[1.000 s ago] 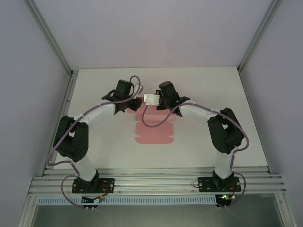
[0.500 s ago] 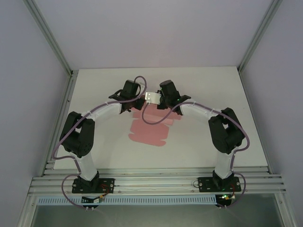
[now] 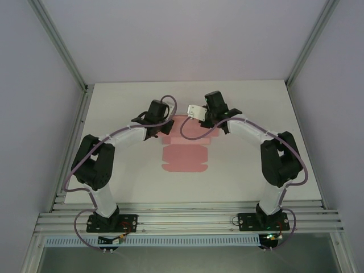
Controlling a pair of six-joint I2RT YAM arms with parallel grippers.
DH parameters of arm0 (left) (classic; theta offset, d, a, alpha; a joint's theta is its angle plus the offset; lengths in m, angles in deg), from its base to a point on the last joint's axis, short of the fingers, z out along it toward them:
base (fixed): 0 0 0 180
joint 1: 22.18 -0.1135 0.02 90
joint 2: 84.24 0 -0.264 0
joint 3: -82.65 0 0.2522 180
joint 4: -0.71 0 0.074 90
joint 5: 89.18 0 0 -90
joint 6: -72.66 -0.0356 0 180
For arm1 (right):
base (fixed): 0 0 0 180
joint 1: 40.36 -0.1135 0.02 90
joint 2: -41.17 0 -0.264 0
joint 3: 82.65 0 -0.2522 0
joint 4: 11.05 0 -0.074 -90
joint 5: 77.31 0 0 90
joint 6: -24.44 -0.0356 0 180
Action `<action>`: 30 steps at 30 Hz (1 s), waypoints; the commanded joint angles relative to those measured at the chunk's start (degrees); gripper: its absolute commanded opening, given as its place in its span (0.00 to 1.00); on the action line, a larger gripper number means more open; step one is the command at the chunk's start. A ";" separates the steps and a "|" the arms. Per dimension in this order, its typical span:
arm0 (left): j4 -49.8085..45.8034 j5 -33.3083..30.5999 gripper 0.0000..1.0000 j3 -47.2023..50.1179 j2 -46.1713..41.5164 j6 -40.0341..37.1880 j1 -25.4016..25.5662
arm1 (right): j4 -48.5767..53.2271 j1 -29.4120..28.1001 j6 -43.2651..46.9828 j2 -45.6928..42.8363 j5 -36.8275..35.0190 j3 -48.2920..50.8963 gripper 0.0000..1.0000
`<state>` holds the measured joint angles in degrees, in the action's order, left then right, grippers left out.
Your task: Assemble paper box
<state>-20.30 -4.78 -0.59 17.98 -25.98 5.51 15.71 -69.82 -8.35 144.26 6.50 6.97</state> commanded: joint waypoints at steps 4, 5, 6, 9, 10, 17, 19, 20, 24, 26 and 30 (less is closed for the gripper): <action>2.85 2.50 0.00 1.54 -3.68 -1.45 0.32 | 2.17 -0.47 0.59 0.88 3.10 -1.04 0.28; 3.00 2.40 0.00 1.53 -3.82 -1.44 0.28 | 2.28 -0.52 0.80 1.36 3.06 -1.54 0.28; 2.87 2.29 0.00 1.42 -3.92 -1.74 0.27 | 1.93 -0.52 0.66 1.66 2.95 -1.90 0.27; 2.77 2.20 0.00 1.22 -4.20 -2.08 0.31 | 2.08 -0.52 1.20 2.33 3.39 -2.64 0.26; 3.14 2.29 0.00 1.34 -4.27 -2.00 0.29 | 2.04 -0.52 1.44 2.58 3.56 -2.81 0.27; 3.81 4.38 0.00 1.39 -4.48 -1.33 0.27 | 0.12 -1.04 0.63 3.86 4.44 -3.69 0.26; 3.69 4.10 0.00 1.40 -4.56 -1.40 0.29 | 0.41 -1.32 0.88 4.01 4.70 -3.93 0.25; 3.75 3.94 0.00 1.41 -4.58 -1.38 0.30 | 0.48 -1.32 0.94 4.11 4.60 -4.13 0.22; 2.35 4.26 0.00 0.77 -4.45 -1.29 0.32 | -0.06 -1.55 1.05 4.27 3.51 -4.18 0.21; 1.57 3.87 0.00 0.33 -4.36 -0.88 0.43 | -1.25 -1.77 1.12 4.10 2.48 -3.89 0.21; 0.77 4.66 0.00 0.18 -4.12 -1.10 0.41 | -4.00 -2.03 1.11 4.03 0.69 -3.41 0.24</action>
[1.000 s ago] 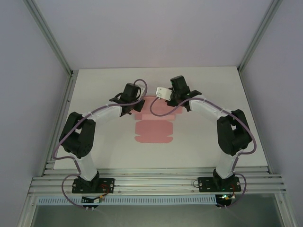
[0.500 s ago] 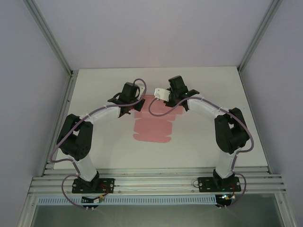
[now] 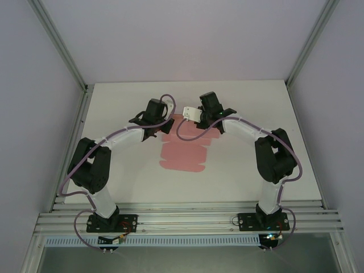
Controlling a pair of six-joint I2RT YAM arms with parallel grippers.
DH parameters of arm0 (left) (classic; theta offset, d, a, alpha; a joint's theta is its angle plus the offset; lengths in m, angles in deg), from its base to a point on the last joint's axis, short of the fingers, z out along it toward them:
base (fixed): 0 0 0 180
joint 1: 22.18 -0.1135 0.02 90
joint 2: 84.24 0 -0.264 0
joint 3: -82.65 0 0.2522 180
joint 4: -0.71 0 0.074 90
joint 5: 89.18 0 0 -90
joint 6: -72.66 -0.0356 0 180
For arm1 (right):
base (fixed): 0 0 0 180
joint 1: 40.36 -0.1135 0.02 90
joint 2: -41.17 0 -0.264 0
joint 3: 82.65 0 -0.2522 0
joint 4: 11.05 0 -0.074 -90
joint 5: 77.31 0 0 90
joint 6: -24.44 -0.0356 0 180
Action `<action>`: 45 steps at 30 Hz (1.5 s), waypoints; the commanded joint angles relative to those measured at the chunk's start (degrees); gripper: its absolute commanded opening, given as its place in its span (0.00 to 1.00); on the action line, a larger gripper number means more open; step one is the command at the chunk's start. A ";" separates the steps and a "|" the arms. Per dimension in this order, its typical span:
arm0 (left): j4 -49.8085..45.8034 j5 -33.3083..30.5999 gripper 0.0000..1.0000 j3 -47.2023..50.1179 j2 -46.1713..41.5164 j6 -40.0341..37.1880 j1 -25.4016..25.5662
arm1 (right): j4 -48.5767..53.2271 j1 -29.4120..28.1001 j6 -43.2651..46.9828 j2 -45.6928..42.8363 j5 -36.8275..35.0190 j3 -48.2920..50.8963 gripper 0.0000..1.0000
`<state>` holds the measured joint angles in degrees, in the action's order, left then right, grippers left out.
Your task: Assemble paper box
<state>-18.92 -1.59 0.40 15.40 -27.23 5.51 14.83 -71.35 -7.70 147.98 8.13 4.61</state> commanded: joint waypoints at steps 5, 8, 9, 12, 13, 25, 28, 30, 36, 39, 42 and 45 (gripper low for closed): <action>-0.99 1.31 0.00 -0.51 -1.28 -0.48 0.36 | -2.72 -0.52 1.56 0.78 -1.37 -1.88 0.13; -0.72 1.57 0.00 -0.33 -1.46 -0.42 0.38 | -0.61 -0.55 1.76 0.88 -0.56 -2.49 0.04; -0.73 1.71 0.00 -0.47 -1.54 -0.35 0.37 | -0.75 -0.48 1.96 0.86 -0.55 -2.19 0.03; -1.19 1.96 0.00 -1.43 -1.00 1.34 0.36 | -2.80 -1.15 4.30 0.62 -1.28 -0.20 0.00; -1.54 2.37 0.00 -1.96 -0.79 2.45 0.43 | -5.70 -1.67 5.39 0.67 -2.65 1.35 0.00; -4.14 1.21 0.79 4.30 -11.95 12.82 -2.21 | -23.46 -2.66 9.64 -3.01 -7.99 11.79 0.00; -3.00 0.61 1.00 7.84 -18.15 19.33 -8.22 | -27.64 -2.62 11.05 -4.79 -6.57 14.20 0.00; -2.13 0.99 1.00 9.80 -19.29 23.51 -14.04 | -30.26 -2.64 12.04 -5.37 -5.61 15.65 0.00; -8.94 -2.99 1.00 5.57 -9.50 27.68 -22.79 | -48.04 -2.59 19.19 -4.57 -5.81 19.82 0.00; -5.52 1.57 1.00 5.12 -7.06 29.21 -23.61 | -49.45 -2.17 21.89 -3.75 -5.53 17.42 0.00; -2.71 1.60 1.00 4.53 -6.06 29.82 -23.67 | -50.71 -2.18 21.06 -3.11 -4.24 16.69 0.00; -3.75 1.94 1.00 3.15 -5.24 28.89 -23.73 | -52.21 -2.16 21.65 -1.49 -4.84 16.56 0.00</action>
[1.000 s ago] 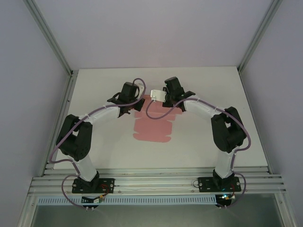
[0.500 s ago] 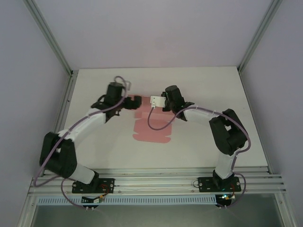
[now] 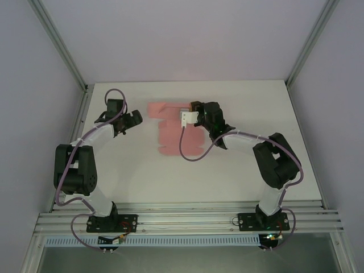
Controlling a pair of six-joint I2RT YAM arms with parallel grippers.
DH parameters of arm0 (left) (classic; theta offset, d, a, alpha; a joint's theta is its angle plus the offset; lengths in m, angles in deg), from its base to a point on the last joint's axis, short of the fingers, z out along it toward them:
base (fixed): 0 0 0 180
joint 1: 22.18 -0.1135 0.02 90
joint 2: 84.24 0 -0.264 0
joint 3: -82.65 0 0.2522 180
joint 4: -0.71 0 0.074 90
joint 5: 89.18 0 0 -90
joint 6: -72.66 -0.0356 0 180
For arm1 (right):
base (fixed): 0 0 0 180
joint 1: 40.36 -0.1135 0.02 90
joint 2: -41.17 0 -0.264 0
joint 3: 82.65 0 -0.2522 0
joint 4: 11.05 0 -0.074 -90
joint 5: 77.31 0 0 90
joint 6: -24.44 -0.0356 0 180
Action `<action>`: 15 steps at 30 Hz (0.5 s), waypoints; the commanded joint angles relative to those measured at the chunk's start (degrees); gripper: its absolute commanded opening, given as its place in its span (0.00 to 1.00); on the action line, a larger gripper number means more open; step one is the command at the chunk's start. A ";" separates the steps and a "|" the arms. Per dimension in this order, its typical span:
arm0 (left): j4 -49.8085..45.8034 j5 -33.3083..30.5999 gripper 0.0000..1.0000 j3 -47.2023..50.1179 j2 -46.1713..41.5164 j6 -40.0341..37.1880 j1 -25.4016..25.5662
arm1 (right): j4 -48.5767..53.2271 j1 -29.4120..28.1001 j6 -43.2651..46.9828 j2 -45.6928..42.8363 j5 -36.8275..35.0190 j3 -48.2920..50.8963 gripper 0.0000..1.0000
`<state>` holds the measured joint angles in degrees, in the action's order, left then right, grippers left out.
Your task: Assemble paper box
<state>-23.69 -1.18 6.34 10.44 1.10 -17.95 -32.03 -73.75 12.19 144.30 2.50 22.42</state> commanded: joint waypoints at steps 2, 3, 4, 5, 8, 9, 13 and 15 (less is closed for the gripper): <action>0.12 1.15 1.00 -3.24 -0.03 0.16 -0.30 | -9.22 0.12 4.32 4.10 0.26 -0.34 0.00; -0.24 0.67 1.00 -3.37 -0.01 0.02 -0.28 | -11.29 -0.09 5.04 5.11 -0.50 0.09 0.00; -0.48 -0.02 1.00 -3.34 0.07 0.02 -0.27 | -12.13 -0.32 5.59 6.03 -1.63 0.38 0.00; -0.85 -0.37 1.00 -3.27 0.07 -0.04 -0.32 | -12.71 -0.54 5.91 6.69 -2.51 1.04 0.00; -0.79 -0.72 1.00 -2.37 -0.19 -0.16 -0.35 | -13.29 -1.41 5.85 7.54 -3.34 3.51 0.00; -0.92 -1.06 1.00 -2.11 -0.19 -0.10 -0.35 | -14.02 -1.64 5.63 7.82 -3.81 4.08 0.00; -1.31 -2.89 1.00 -1.12 -0.34 0.52 -0.37 | -19.13 -3.19 6.78 9.22 -6.59 7.35 0.00; -1.01 -2.54 1.00 -0.48 -0.40 0.60 -0.41 | -20.73 -4.37 7.29 9.61 -8.25 9.29 0.00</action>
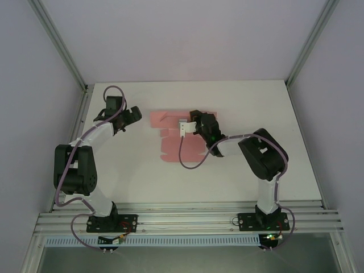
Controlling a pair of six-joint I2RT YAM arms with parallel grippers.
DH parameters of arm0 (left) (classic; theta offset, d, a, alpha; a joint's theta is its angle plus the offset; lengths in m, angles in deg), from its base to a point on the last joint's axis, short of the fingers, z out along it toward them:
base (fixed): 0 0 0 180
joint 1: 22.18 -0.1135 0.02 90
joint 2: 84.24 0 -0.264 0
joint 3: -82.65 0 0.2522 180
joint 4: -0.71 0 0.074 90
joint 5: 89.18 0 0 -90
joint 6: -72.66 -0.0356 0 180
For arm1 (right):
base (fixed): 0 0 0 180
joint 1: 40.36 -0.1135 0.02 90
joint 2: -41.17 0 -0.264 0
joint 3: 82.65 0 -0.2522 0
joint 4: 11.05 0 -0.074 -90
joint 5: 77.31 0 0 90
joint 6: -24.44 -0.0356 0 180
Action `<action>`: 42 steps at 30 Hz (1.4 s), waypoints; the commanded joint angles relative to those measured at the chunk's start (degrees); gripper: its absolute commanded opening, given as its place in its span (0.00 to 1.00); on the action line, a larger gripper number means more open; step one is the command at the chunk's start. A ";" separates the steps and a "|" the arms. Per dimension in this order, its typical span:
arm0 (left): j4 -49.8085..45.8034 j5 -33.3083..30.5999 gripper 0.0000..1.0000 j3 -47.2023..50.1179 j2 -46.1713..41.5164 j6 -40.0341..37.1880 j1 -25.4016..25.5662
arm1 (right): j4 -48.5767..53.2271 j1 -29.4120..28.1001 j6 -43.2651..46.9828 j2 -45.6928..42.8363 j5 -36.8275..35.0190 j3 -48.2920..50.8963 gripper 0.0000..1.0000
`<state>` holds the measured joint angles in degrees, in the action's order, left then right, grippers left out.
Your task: Assemble paper box
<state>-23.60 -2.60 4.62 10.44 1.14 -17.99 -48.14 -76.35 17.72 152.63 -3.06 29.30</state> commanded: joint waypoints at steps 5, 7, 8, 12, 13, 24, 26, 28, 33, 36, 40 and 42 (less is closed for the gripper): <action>-1.14 -0.10 1.00 1.46 -0.03 0.34 -0.43 | -7.29 -3.87 0.57 2.05 -7.00 5.09 0.00; -1.90 -0.91 1.00 1.06 0.33 0.43 -0.47 | -5.12 -3.67 -1.47 1.01 -7.89 3.84 0.00; -2.02 -0.81 1.00 0.84 0.51 0.88 -0.62 | -5.25 -3.52 -1.80 0.29 -7.27 3.83 0.00; -0.56 3.94 0.99 1.13 1.03 0.88 -1.08 | -2.24 -3.48 -1.31 -1.66 -6.32 3.57 0.00; -0.06 5.34 0.99 1.24 1.25 0.50 -1.11 | -1.89 -3.49 -1.25 -1.98 -6.40 3.57 0.00; 3.56 22.26 0.79 -2.31 10.47 0.16 -3.16 | 4.34 -3.02 -4.45 -5.43 -4.20 3.20 0.00; 4.95 24.92 0.75 -2.18 11.07 -0.85 -2.64 | 3.12 -2.97 -3.48 -4.75 -4.30 3.26 0.00; 5.10 26.91 0.70 -1.94 10.98 -2.77 -1.94 | 2.58 -3.03 -3.48 -4.56 -4.19 3.63 0.00; 6.80 30.62 0.61 2.46 5.96 -5.12 0.57 | 5.18 -3.04 -4.71 -5.02 -5.59 3.52 0.00; 9.95 29.62 0.66 7.07 1.74 -3.10 1.30 | 9.14 -2.85 -8.99 -6.06 -6.79 1.10 0.00; 8.81 20.77 0.79 10.88 -1.77 1.01 1.35 | 15.03 -1.53 -16.34 -8.86 -6.63 -3.24 0.00; 10.15 21.92 0.85 12.73 -3.53 0.71 1.35 | 19.88 -0.72 -19.56 -10.97 -6.48 -6.14 0.00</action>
<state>-15.54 21.29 15.13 9.17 0.57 -16.26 -33.89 -78.21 5.81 146.49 -9.20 27.38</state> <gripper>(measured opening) 0.834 0.061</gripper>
